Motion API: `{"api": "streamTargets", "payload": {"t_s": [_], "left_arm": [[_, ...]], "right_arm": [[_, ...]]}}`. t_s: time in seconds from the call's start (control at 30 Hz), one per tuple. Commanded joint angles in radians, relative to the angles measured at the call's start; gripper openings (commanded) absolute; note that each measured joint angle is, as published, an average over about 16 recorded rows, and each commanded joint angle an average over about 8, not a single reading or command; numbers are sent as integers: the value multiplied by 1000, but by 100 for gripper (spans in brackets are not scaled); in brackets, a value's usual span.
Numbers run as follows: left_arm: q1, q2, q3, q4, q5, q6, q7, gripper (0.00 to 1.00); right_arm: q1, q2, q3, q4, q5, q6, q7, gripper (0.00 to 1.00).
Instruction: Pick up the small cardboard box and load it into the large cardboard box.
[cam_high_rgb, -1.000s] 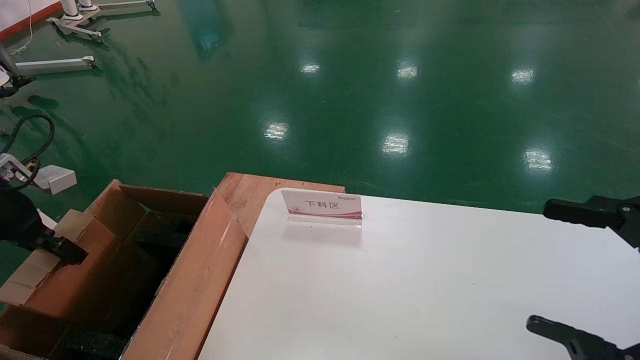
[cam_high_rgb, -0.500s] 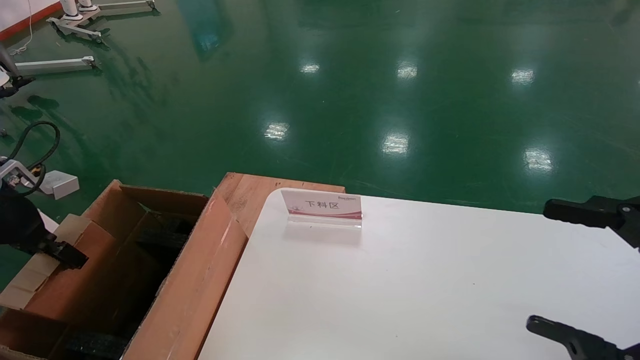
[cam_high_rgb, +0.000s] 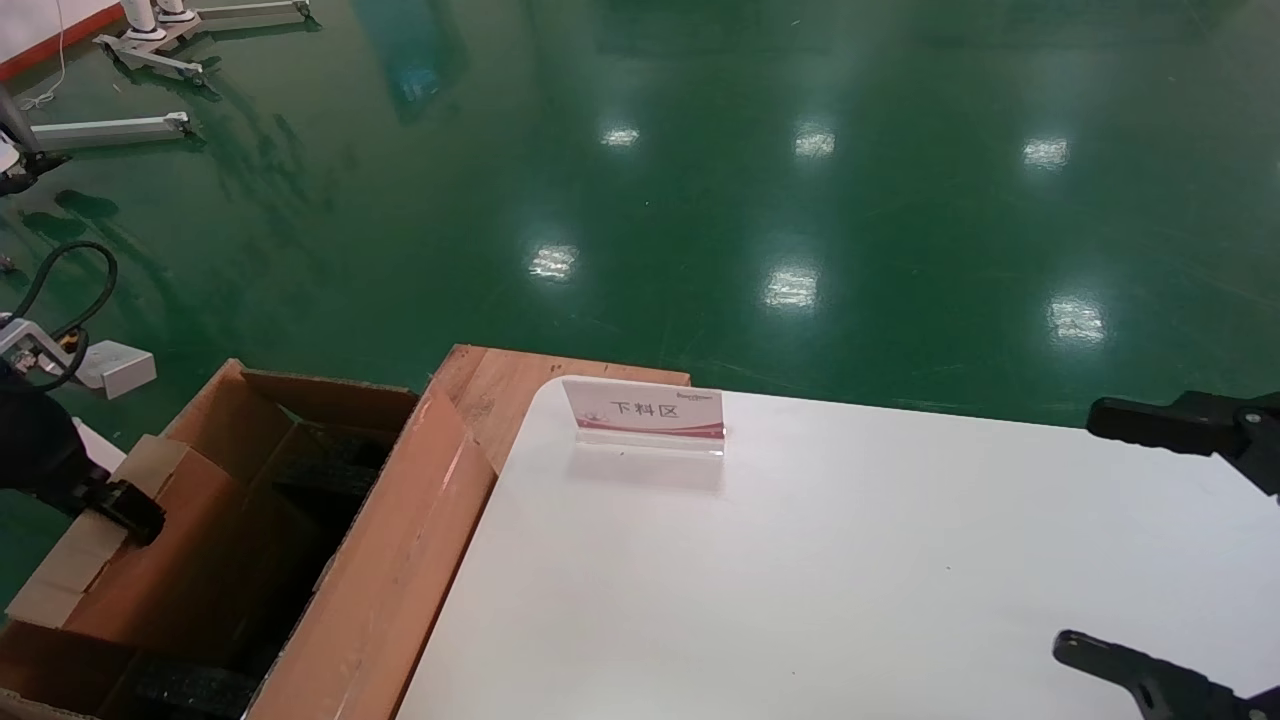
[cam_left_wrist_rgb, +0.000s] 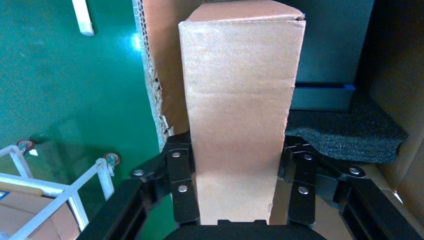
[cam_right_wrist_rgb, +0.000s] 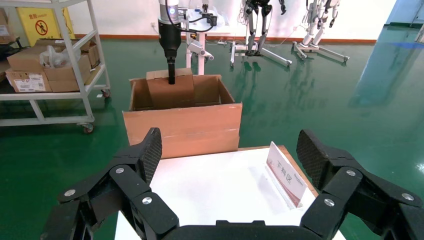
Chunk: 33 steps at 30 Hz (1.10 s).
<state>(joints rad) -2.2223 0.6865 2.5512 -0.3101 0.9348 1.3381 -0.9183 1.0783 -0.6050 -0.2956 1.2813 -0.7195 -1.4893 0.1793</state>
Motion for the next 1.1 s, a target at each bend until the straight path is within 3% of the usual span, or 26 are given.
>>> {"api": "streamTargets", "payload": {"t_s": [0.03,0.4,0.67,0.93,1.1], "left_arm": [[-1,0,0,-1,0,0,0,100],[-5,3,1,-5,4,-1,3,100],[-68,36,-17,-69,11,-45,93,100],[-218,-45,-109,-317,-58,-180,246,100],[-281,-127,-147,-506,-80,-277,275,100]], "right_arm": [[0,0,0,0,0,0,0,100],[0,0,0,0,0,0,0,100],[0,0,0,-1,0,0,0,100],[1,0,0,-1,0,0,-1,100],[1,0,-1,-1,1,0,-1,100]]}}
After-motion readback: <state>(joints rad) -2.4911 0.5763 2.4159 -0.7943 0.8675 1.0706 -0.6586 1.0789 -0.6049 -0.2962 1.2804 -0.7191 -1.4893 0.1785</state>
